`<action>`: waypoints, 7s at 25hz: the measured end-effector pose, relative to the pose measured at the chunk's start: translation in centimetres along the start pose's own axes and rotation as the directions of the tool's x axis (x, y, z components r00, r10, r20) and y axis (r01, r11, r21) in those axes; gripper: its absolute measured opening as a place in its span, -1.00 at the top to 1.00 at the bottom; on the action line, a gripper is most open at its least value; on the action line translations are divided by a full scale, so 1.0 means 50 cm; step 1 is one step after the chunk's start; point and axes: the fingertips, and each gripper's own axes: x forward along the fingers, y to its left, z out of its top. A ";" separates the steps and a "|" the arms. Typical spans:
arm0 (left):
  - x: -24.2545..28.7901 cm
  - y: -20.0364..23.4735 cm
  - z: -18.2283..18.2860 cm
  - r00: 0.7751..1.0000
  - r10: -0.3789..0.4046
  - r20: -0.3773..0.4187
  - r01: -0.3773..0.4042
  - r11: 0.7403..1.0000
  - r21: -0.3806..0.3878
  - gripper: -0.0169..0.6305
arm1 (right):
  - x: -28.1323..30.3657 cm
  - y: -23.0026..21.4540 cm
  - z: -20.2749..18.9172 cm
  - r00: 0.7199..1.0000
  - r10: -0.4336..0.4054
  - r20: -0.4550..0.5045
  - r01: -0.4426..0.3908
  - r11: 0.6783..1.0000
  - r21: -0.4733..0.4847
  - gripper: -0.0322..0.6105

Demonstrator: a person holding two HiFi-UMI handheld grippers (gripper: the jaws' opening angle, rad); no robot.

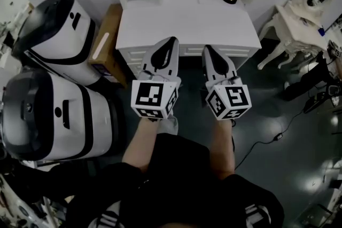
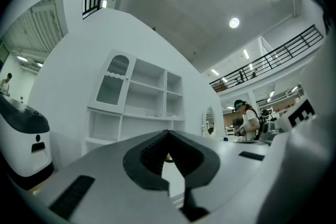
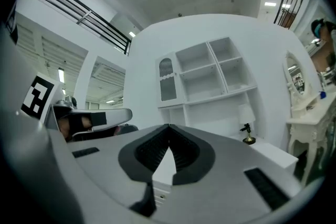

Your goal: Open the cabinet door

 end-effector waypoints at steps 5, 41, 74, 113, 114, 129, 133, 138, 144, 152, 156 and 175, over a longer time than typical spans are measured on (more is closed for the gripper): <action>0.075 0.092 -0.018 0.999 0.038 -0.029 -0.039 0.999 -0.029 0.91 | 0.118 -0.020 -0.008 1.000 0.006 -0.017 -0.006 1.000 0.022 0.84; 0.383 0.390 -0.056 0.993 0.108 -0.051 -0.110 0.993 -0.046 0.91 | 0.553 -0.081 -0.036 0.996 0.082 -0.027 -0.082 0.997 0.002 0.84; 0.690 0.560 -0.002 0.942 0.334 0.035 -0.336 0.938 0.090 0.91 | 0.928 -0.194 0.074 0.914 0.391 0.109 -0.386 0.920 -0.063 0.84; 0.858 0.647 0.064 0.912 0.396 0.111 -0.410 0.892 0.192 0.91 | 1.223 -0.220 0.191 0.848 0.520 0.104 -0.520 0.854 -0.029 0.36; 0.858 0.651 0.060 0.912 0.397 0.105 -0.410 0.892 0.191 0.91 | 1.227 -0.218 0.193 0.851 0.515 0.101 -0.515 0.857 -0.025 0.36; 0.851 0.663 0.038 0.915 0.393 0.087 -0.403 0.898 0.176 0.91 | 1.264 -0.221 0.193 0.896 0.439 0.064 -0.435 0.898 -0.071 0.50; 0.848 0.661 0.036 0.918 0.387 0.090 -0.396 0.903 0.164 0.91 | 1.258 -0.218 0.191 0.883 0.466 0.061 -0.455 0.880 -0.134 0.54; 0.849 0.648 0.035 0.924 0.369 0.098 -0.380 0.913 0.150 0.91 | 1.252 -0.217 0.194 0.857 0.511 0.070 -0.502 0.858 -0.115 0.54; 0.826 0.647 0.044 0.921 0.373 0.114 -0.387 0.911 0.141 0.91 | 1.199 -0.200 0.195 0.768 0.627 0.128 -0.624 0.778 -0.065 0.63; 0.782 0.640 0.053 0.913 0.390 0.122 -0.405 0.903 0.141 0.91 | 1.140 -0.168 0.198 0.721 0.673 0.165 -0.675 0.736 -0.052 0.65; 0.761 0.640 0.058 0.907 0.403 0.124 -0.418 0.898 0.139 0.91 | 1.114 -0.148 0.201 0.695 0.698 0.172 -0.701 0.711 -0.056 0.65; 0.683 0.655 0.036 0.882 0.463 0.084 -0.470 0.871 0.143 0.91 | 1.026 -0.071 0.202 0.557 0.797 0.234 -0.817 0.576 -0.019 0.68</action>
